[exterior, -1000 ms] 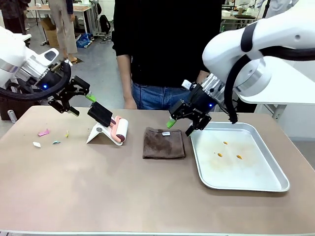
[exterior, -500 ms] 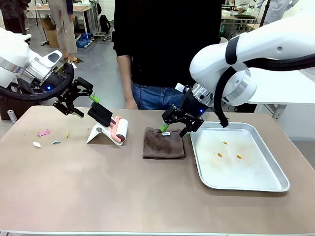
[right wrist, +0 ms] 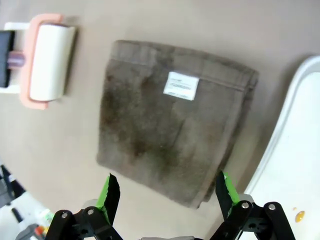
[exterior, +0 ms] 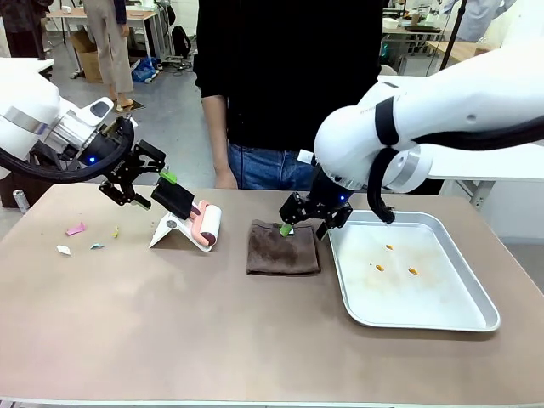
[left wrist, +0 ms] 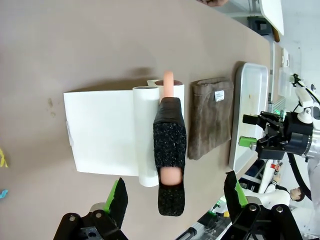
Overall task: Clean the surface of the table.
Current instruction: Hold the Lint Roller with your left hand and the towel with your right hand.
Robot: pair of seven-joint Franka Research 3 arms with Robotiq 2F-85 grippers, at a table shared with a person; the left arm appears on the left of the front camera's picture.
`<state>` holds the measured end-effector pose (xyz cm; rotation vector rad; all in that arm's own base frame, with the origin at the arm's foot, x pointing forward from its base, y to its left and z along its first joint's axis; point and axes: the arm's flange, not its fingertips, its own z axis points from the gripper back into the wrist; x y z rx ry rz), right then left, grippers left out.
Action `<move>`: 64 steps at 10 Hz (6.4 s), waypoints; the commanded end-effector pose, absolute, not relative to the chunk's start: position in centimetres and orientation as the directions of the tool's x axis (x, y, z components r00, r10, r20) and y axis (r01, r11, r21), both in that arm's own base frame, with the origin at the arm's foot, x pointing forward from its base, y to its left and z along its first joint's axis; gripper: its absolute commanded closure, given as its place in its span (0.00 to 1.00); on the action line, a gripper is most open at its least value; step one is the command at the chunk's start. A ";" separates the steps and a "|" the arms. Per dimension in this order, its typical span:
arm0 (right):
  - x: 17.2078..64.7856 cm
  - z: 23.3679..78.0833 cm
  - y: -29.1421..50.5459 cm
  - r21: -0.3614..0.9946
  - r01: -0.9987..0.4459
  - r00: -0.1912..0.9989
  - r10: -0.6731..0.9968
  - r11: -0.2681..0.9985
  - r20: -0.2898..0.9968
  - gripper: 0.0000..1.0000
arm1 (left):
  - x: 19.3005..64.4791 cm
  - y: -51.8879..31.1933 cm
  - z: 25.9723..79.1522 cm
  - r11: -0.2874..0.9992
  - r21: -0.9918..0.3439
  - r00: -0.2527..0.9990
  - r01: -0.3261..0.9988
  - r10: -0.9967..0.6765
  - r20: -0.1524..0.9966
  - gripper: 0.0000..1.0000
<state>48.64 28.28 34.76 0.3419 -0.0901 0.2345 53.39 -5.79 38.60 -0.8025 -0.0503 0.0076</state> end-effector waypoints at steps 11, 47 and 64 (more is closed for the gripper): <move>50.6 32.1 31.4 0.098 0.005 0.999 -0.010 0.995 0.053 0.00 | 54.6 -6.5 38.0 0.669 -0.742 0.997 0.056 -0.003 0.073 0.00; 53.1 41.1 20.2 0.666 0.070 0.965 0.120 0.742 -0.235 1.00 | 47.9 -3.3 48.5 0.602 -0.770 0.950 0.211 0.060 0.307 1.00; 45.8 44.8 -15.4 0.967 -0.212 0.972 -0.075 0.143 0.224 1.00 | 32.3 20.6 47.7 0.205 -0.967 0.988 0.154 -0.029 0.151 1.00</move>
